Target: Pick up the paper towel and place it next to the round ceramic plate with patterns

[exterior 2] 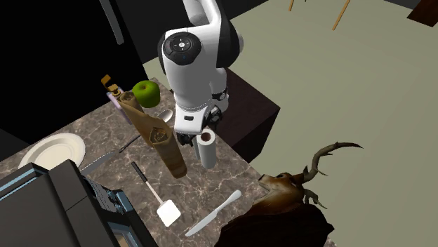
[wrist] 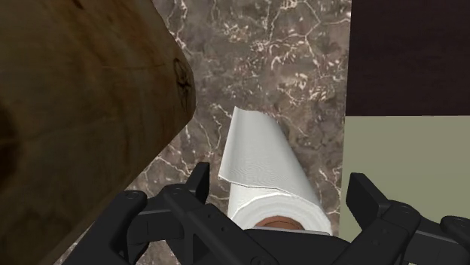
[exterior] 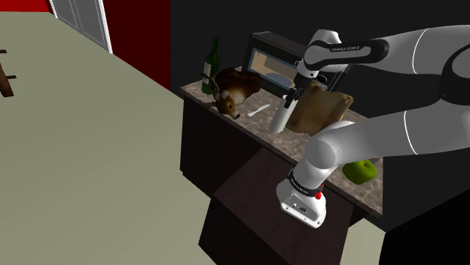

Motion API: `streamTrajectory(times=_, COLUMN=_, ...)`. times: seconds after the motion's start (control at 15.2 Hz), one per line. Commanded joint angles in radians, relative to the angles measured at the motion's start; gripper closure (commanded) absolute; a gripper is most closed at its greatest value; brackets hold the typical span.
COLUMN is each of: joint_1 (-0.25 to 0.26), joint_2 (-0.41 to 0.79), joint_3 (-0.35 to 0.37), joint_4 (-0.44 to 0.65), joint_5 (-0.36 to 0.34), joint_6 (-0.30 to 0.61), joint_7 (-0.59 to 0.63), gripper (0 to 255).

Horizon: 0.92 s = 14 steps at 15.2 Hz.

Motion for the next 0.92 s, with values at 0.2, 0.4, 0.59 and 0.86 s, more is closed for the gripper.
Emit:
streamTrajectory(times=0.2, joint_1=0.0, joint_2=0.001, joint_3=-0.001, joint_4=-0.003, joint_5=-0.001, joint_6=0.004, joint_7=0.0, gripper=0)
streamTrajectory(times=0.4, joint_1=0.0, joint_2=0.001, joint_3=-0.001, joint_4=-0.003, joint_5=-0.001, joint_6=0.004, joint_7=0.0, gripper=255)
streamTrajectory(times=0.59, joint_1=0.0, joint_2=0.001, joint_3=-0.001, joint_4=-0.003, joint_5=-0.001, joint_6=0.004, joint_7=0.001, gripper=255)
streamTrajectory(times=0.86, joint_1=0.0, joint_2=0.001, joint_3=-0.001, joint_4=-0.004, joint_5=-0.001, joint_6=0.005, joint_7=0.001, gripper=255)
